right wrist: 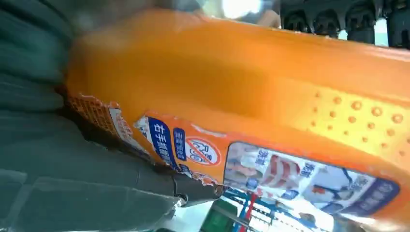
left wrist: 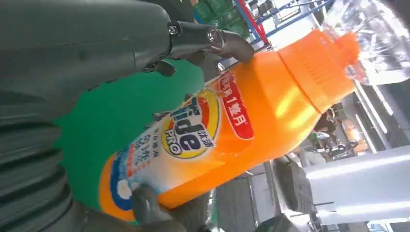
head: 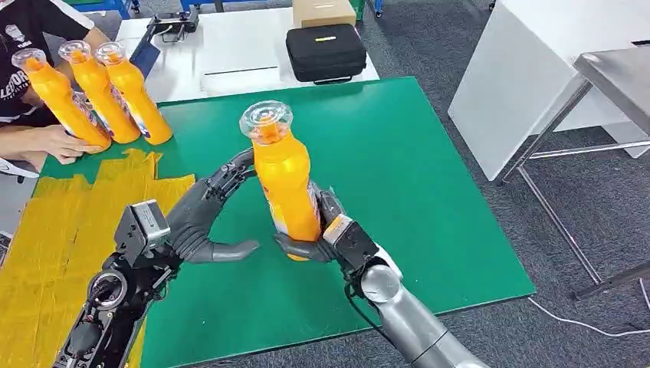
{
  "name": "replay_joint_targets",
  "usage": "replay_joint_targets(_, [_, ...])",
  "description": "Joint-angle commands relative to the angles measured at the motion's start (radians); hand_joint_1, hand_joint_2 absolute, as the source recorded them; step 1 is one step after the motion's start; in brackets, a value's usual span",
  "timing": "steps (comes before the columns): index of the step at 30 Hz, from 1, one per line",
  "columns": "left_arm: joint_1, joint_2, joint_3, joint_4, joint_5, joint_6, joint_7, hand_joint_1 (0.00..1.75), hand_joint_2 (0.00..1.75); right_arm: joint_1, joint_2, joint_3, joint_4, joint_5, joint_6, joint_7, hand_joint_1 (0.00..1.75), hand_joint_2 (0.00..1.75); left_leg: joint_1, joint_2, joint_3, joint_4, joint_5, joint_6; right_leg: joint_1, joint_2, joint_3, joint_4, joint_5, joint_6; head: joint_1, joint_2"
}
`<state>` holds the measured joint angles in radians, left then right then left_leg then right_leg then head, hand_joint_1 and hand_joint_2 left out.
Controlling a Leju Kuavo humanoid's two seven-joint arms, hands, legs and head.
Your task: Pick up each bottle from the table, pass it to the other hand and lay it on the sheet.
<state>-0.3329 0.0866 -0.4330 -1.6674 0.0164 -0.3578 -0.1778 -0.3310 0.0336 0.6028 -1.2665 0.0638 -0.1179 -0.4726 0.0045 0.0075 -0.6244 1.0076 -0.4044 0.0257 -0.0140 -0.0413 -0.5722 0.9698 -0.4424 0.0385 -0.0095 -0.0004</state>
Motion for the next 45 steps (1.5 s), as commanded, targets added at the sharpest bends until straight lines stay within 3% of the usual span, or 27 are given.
replay_joint_targets(1, [-0.037, 0.019, -0.042, 0.016, 0.034, -0.012, 0.008, 0.00, 1.75, -0.083, -0.008, 0.124, 0.150, 0.074, -0.032, 0.021, 1.75, 1.75, 0.000, 0.001, 0.004, -0.001, -0.001, -0.001, 0.000, 0.004, 0.004, -0.001, -0.001, -0.002, 0.000, 0.000])
replay_joint_targets(3, [-0.038, 0.019, -0.048, 0.013, 0.041, -0.017, 0.010, 0.00, 1.75, -0.086, -0.004, 0.131, 0.153, 0.092, -0.045, 0.022, 1.75, 1.75, 0.000, 0.001, 0.008, -0.001, -0.003, -0.002, 0.000, 0.006, 0.008, -0.001, -0.003, -0.003, 0.000, 0.000])
replay_joint_targets(11, [-0.049, 0.005, -0.061, 0.030, 0.082, -0.014, 0.035, 0.00, 1.75, -0.108, -0.006, 0.193, 0.129, 0.208, -0.113, 0.010, 1.75, 1.75, 0.000, 0.000, 0.002, 0.000, -0.001, -0.001, 0.000, 0.002, 0.002, 0.000, -0.001, -0.001, 0.000, 0.000])
replay_joint_targets(17, [-0.059, 0.008, -0.064, 0.045, 0.089, -0.009, 0.042, 0.00, 1.75, -0.118, -0.006, 0.222, 0.120, 0.230, -0.132, 0.002, 1.75, 1.75, 0.000, -0.001, 0.002, 0.000, -0.001, -0.001, 0.000, 0.001, 0.002, 0.000, -0.001, -0.001, 0.000, 0.000])
replay_joint_targets(18, [-0.059, 0.008, -0.064, 0.045, 0.089, -0.009, 0.042, 0.00, 1.75, -0.118, -0.006, 0.222, 0.120, 0.230, -0.132, 0.002, 1.75, 1.75, 0.000, -0.002, 0.008, 0.000, -0.003, -0.002, 0.000, 0.003, 0.008, 0.000, -0.004, -0.003, 0.000, 0.000])
replay_joint_targets(29, [-0.055, 0.003, -0.076, 0.084, 0.113, -0.003, 0.044, 0.00, 1.75, -0.110, -0.020, 0.271, 0.045, 0.257, -0.157, 0.032, 1.75, 1.75, 0.000, -0.001, 0.003, 0.000, -0.001, -0.001, 0.000, 0.002, 0.003, -0.001, -0.001, -0.001, 0.000, 0.000])
replay_joint_targets(30, [-0.054, 0.003, -0.076, 0.084, 0.113, -0.003, 0.043, 0.14, 1.75, -0.110, -0.021, 0.272, 0.046, 0.257, -0.157, 0.032, 1.75, 1.75, 0.000, -0.001, 0.004, -0.001, -0.002, -0.001, 0.000, 0.002, 0.004, -0.001, -0.002, -0.002, 0.000, 0.000])
replay_joint_targets(31, [-0.054, 0.003, -0.076, 0.084, 0.113, -0.003, 0.043, 0.14, 1.75, -0.110, -0.021, 0.272, 0.046, 0.257, -0.157, 0.032, 1.75, 1.75, 0.000, -0.001, 0.003, -0.001, -0.001, -0.001, 0.000, 0.002, 0.003, -0.001, -0.001, -0.001, 0.000, 0.000])
replay_joint_targets(32, [-0.053, 0.002, -0.076, 0.083, 0.114, -0.002, 0.042, 1.20, 1.75, -0.109, -0.023, 0.272, 0.048, 0.257, -0.156, 0.031, 1.75, 1.75, 0.000, -0.001, 0.002, -0.001, -0.001, -0.001, 0.000, 0.001, 0.002, -0.001, -0.001, -0.001, 0.000, 0.000])
replay_joint_targets(33, [-0.051, 0.002, -0.077, 0.082, 0.116, -0.002, 0.040, 1.68, 1.75, -0.108, -0.022, 0.271, 0.049, 0.256, -0.156, 0.032, 1.75, 1.75, 0.000, -0.001, 0.009, -0.001, -0.003, -0.002, -0.001, 0.004, 0.009, -0.001, -0.004, -0.003, 0.000, 0.000])
replay_joint_targets(35, [-0.041, 0.002, -0.075, 0.075, 0.122, 0.000, 0.034, 1.75, 1.75, -0.102, -0.023, 0.263, 0.048, 0.248, -0.157, 0.035, 1.75, 1.75, 0.000, 0.000, 0.002, -0.001, -0.001, -0.001, 0.000, 0.002, 0.002, -0.001, -0.001, -0.001, 0.000, 0.000])
replay_joint_targets(45, [-0.030, 0.005, -0.067, 0.055, 0.134, 0.006, 0.029, 1.75, 1.75, -0.096, -0.016, 0.247, 0.048, 0.220, -0.169, 0.036, 1.75, 1.75, 0.000, 0.000, 0.005, -0.001, -0.002, -0.001, 0.000, 0.003, 0.005, -0.001, -0.002, -0.002, 0.000, 0.000])
